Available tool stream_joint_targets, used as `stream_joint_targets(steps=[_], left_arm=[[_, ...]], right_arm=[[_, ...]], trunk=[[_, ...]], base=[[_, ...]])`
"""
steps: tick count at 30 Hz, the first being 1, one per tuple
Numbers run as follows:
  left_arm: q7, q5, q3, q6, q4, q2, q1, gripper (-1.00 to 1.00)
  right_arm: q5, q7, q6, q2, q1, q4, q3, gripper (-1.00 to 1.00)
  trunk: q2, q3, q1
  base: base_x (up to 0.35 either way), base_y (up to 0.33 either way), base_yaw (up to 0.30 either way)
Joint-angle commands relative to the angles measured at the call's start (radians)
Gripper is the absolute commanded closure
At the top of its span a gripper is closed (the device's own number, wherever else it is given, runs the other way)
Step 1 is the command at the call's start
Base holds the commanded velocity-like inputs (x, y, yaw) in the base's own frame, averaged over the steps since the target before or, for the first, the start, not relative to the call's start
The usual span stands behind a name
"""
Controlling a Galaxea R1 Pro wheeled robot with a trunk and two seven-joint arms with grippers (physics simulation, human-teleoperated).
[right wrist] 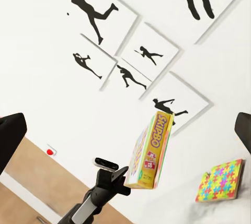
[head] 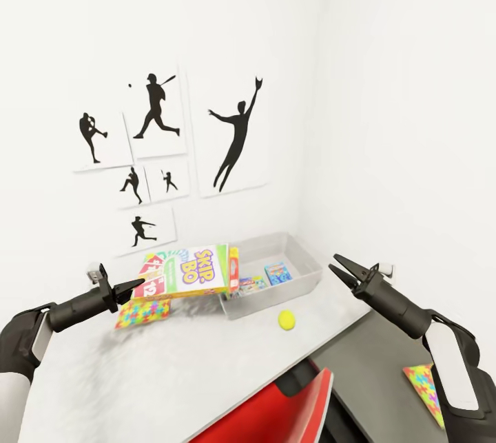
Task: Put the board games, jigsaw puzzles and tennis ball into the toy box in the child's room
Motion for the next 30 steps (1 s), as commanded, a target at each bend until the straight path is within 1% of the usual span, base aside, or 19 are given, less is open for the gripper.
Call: stream_joint_targets(steps=[1,8,19,22,24,26,27,30], left_arm=[[-0.003,0.003,0.001,0.011,0.0,-0.001,-0.001,1.0],[-0.003,0.003,0.001,0.011,0.0,-0.006,-0.001,1.0],[-0.003,0.003,0.001,0.011,0.0,-0.012,-0.001,1.0],[-0.002,0.003,0.001,0.011,0.0,-0.018,-0.001,1.0],[0.005,0.003,0.001,0.012,-0.001,-0.03,-0.002,1.0],[0.026,0.002,0.001,0.012,-0.001,-0.044,-0.007,1.0],[0.054,0.002,0.001,0.012,-0.001,-0.058,-0.016,1.0],[0.174,0.003,0.001,0.012,-0.001,-0.096,-0.052,1.0]], right_arm=[[0.0,0.003,0.005,0.0,-0.001,0.0,-0.001,-1.0],[0.0,0.004,0.005,0.0,-0.001,-0.001,-0.001,-1.0],[0.0,0.004,0.005,0.0,-0.001,-0.001,-0.001,-1.0],[0.0,0.004,0.005,0.0,-0.001,-0.001,-0.002,-1.0],[0.0,0.003,0.005,0.0,-0.001,-0.001,-0.002,-1.0],[0.0,0.003,0.005,0.0,-0.001,0.0,-0.003,-1.0],[0.0,0.004,0.005,0.0,-0.001,0.001,-0.003,-1.0],[0.0,0.004,0.005,0.0,-0.001,0.002,-0.004,-1.0]], trunk=[[-0.001,-0.001,0.001],[-0.001,-0.001,0.001],[-0.001,-0.001,0.001],[-0.001,-0.001,0.001],[-0.001,-0.001,0.001],[-0.001,-0.001,0.001],[-0.001,-0.001,0.001],[-0.001,-0.001,0.001]], base=[[0.103,-0.011,0.0],[0.108,-0.003,0.0],[0.011,0.0,0.0],[0.0,0.0,0.0],[0.0,0.0,0.0],[0.0,0.0,0.0],[0.0,0.0,0.0],[0.0,0.0,0.0]])
